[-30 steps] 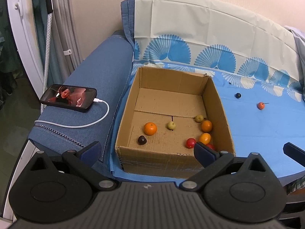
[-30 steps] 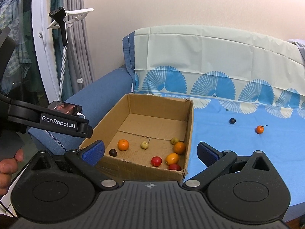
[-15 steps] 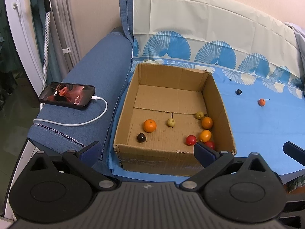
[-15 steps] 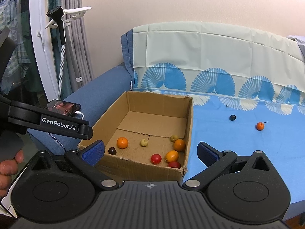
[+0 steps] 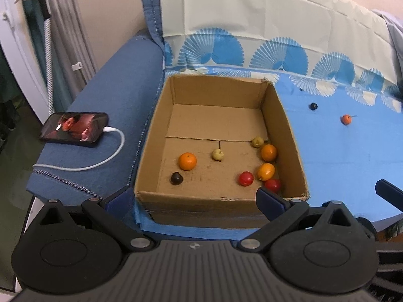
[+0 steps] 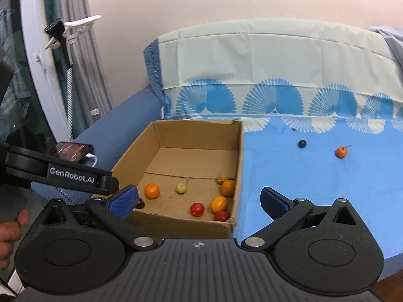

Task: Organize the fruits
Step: 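Move both tools toward the dark plum and small orange on the cloth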

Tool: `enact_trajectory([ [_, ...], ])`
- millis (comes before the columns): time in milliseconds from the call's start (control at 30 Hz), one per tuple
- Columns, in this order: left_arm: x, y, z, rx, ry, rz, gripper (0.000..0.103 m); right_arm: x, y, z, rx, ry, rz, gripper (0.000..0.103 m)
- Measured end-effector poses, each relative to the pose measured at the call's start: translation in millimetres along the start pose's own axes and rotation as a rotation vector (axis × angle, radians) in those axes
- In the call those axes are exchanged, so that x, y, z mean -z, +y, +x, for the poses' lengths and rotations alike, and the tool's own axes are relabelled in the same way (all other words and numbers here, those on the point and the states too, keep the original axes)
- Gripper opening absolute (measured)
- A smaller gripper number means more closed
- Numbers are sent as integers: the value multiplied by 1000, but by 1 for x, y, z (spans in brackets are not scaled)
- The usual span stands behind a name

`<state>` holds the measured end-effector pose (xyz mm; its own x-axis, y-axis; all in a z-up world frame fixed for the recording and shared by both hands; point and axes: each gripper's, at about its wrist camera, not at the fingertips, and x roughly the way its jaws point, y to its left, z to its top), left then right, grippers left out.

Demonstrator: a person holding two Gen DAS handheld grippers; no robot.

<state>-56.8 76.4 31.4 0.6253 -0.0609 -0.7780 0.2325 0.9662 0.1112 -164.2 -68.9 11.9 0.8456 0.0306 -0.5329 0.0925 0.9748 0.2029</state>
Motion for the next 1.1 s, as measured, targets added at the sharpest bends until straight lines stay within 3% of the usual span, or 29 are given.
enact_trajectory([
  [333, -38, -71, 36, 44, 39, 100, 103, -8, -85, 19, 124, -16, 114, 102],
  [633, -111, -177, 104, 152, 28, 175, 103, -22, -201, 65, 333, -52, 204, 102],
  [867, -176, -281, 219, 216, 29, 226, 103, -36, -296, 148, 428, -60, 250, 102],
  [1100, -199, -354, 347, 230, 107, 277, 103, -31, -368, 262, 438, 20, 231, 102],
])
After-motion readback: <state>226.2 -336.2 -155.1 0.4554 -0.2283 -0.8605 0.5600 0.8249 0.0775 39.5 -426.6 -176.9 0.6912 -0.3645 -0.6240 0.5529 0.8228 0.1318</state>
